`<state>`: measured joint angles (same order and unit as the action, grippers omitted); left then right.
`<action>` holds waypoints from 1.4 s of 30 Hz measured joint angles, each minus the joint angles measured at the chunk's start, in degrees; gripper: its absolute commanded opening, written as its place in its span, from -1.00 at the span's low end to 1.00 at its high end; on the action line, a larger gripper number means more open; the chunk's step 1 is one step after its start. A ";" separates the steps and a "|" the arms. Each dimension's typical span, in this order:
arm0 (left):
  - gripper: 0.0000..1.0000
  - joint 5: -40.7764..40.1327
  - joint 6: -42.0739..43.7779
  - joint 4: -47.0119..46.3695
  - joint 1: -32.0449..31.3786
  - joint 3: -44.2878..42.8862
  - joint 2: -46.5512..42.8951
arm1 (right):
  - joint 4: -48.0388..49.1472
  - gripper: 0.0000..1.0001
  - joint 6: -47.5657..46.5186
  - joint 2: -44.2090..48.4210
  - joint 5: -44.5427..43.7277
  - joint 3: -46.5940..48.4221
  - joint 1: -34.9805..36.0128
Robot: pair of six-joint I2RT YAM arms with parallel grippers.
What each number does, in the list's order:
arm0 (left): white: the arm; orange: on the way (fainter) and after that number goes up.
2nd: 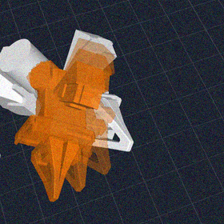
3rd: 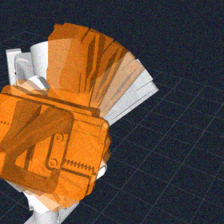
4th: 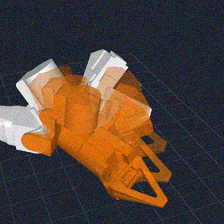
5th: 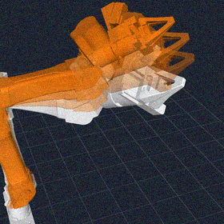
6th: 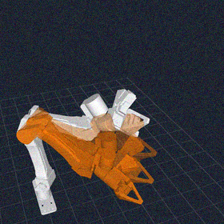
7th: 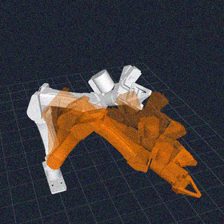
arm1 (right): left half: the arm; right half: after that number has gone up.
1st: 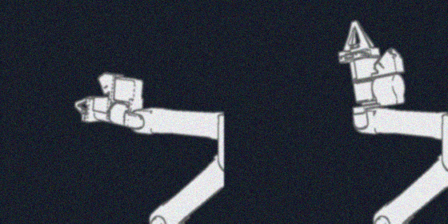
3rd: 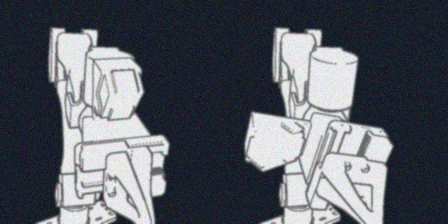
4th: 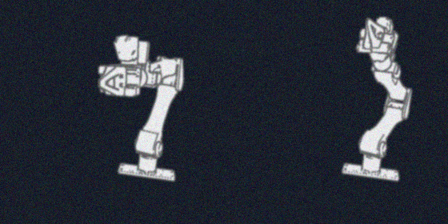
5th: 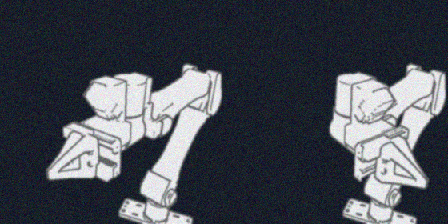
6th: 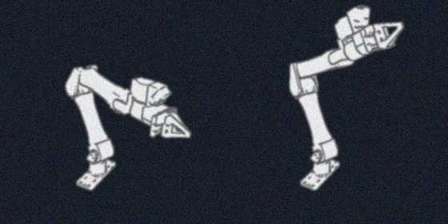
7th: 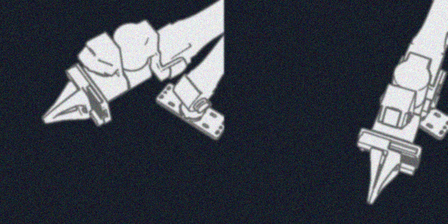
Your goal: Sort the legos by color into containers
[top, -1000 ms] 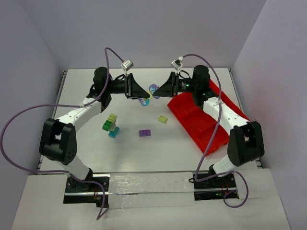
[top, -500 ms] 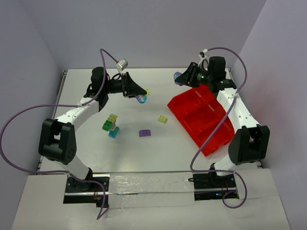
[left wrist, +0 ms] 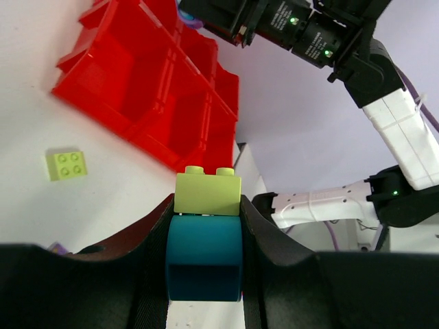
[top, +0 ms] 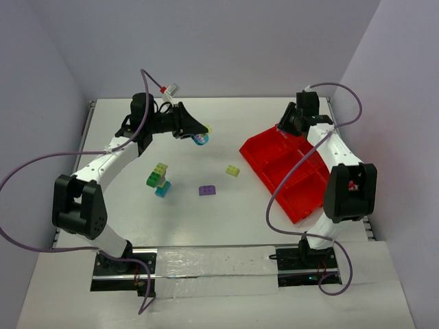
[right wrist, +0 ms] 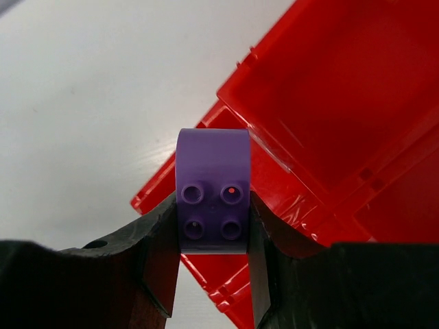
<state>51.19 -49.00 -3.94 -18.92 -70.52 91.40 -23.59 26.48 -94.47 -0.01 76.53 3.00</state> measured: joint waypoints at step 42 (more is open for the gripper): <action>-1.00 3.42 9.14 8.34 0.00 -6.11 -0.64 | 14.43 0.52 -2.73 10.69 44.77 -3.95 17.28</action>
<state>54.62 -39.86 4.41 -18.92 -76.63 90.76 -9.16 23.74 -83.79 44.76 72.58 20.27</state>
